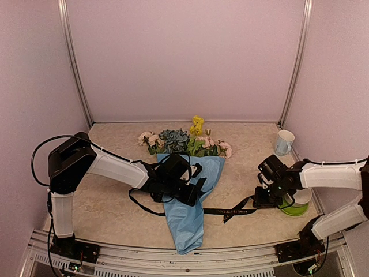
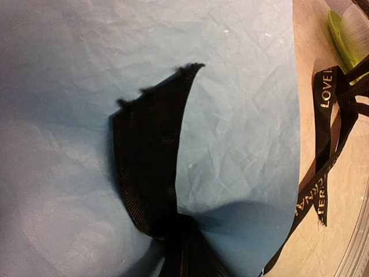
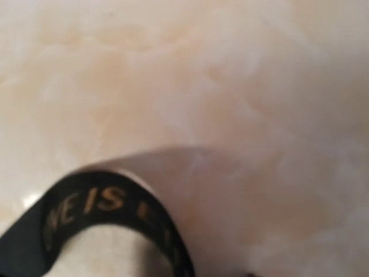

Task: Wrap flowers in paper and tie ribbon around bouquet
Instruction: Cross the ribbon over the folded bouquet.

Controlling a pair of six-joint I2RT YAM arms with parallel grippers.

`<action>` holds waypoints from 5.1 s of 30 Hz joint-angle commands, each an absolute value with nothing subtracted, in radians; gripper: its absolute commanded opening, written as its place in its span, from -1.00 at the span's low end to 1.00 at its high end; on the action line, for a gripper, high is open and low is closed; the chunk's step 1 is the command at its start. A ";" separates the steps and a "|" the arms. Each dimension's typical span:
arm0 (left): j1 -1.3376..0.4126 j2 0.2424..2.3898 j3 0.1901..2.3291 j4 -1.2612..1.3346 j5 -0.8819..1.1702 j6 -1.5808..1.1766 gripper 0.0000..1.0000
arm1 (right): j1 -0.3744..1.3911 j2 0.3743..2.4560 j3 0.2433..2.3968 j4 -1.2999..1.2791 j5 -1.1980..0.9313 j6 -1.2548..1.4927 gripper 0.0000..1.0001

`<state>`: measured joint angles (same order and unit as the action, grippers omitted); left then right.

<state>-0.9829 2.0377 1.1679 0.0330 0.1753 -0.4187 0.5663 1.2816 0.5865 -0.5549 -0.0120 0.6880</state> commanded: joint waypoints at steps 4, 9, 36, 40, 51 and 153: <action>-0.989 2.054 1.161 -0.045 0.131 -0.389 -1.00 | 0.529 1.332 0.648 -0.533 0.052 0.617 -1.00; -0.988 2.061 1.162 -0.043 0.123 -0.383 -1.00 | 0.512 1.242 0.949 -0.734 0.293 0.533 -1.00; -0.948 1.994 0.998 0.256 0.248 -0.572 -1.00 | 0.709 1.658 1.131 0.211 -0.490 0.626 -1.00; -0.952 1.995 0.988 0.273 0.252 -0.586 -1.00 | 0.709 1.815 1.114 0.268 -0.517 0.721 -1.00; -0.959 1.862 0.917 0.364 0.236 -0.555 -1.00 | 0.695 2.008 1.105 0.187 -0.468 0.736 -1.00; -0.750 1.302 0.941 -0.500 -0.311 -0.327 -1.00 | 0.632 2.025 1.044 0.112 -0.667 0.431 0.11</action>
